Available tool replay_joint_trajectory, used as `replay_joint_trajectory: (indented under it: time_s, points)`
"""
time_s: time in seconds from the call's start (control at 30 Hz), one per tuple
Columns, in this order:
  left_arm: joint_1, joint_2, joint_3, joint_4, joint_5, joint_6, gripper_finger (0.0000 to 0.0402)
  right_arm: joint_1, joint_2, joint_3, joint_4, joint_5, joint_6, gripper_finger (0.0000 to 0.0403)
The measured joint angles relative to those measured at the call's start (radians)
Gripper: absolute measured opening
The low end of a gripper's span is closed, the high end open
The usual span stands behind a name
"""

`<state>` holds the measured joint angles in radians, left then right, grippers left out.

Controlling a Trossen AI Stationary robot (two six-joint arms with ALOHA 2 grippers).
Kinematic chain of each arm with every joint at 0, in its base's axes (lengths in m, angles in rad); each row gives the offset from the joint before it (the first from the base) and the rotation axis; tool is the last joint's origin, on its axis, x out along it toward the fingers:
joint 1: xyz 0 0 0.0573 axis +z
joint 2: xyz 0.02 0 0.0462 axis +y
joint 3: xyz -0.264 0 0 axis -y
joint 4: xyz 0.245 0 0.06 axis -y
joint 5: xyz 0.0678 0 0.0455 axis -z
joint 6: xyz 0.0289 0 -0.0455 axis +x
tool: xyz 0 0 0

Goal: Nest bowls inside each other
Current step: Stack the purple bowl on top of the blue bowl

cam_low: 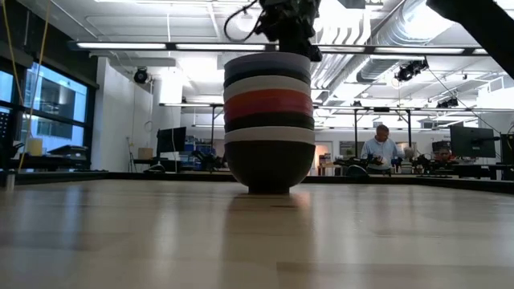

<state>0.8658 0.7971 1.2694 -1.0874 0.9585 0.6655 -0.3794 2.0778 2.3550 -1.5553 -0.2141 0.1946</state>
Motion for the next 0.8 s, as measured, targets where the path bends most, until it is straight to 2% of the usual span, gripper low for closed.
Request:
replay_joint_trajectory:
  time_s: [0.1, 0.23, 0.5, 0.67, 0.8]
  points:
    - [0.000, 0.000, 0.000, 0.000, 0.000, 0.000, 0.0184, 0.000, -0.030, 0.001, 0.033, 0.010, -0.012, 0.0126]
    - [0.000, 0.001, 0.000, 0.000, 0.000, -0.008, 0.0184, 0.000, -0.041, 0.001, 0.065, 0.074, -0.026, 0.0114]
    - [0.000, 0.000, 0.000, -0.001, 0.001, -0.031, 0.0184, 0.003, -0.028, -0.048, 0.083, 0.038, -0.059, 0.0008]
    - [0.000, 0.000, 0.000, -0.002, 0.000, -0.026, 0.0184, 0.003, -0.028, -0.048, 0.107, 0.036, -0.056, 0.0017]
    - [0.000, 0.000, 0.000, -0.007, 0.000, -0.023, 0.0184, 0.003, -0.024, -0.048, 0.097, 0.036, -0.055, 0.0006]
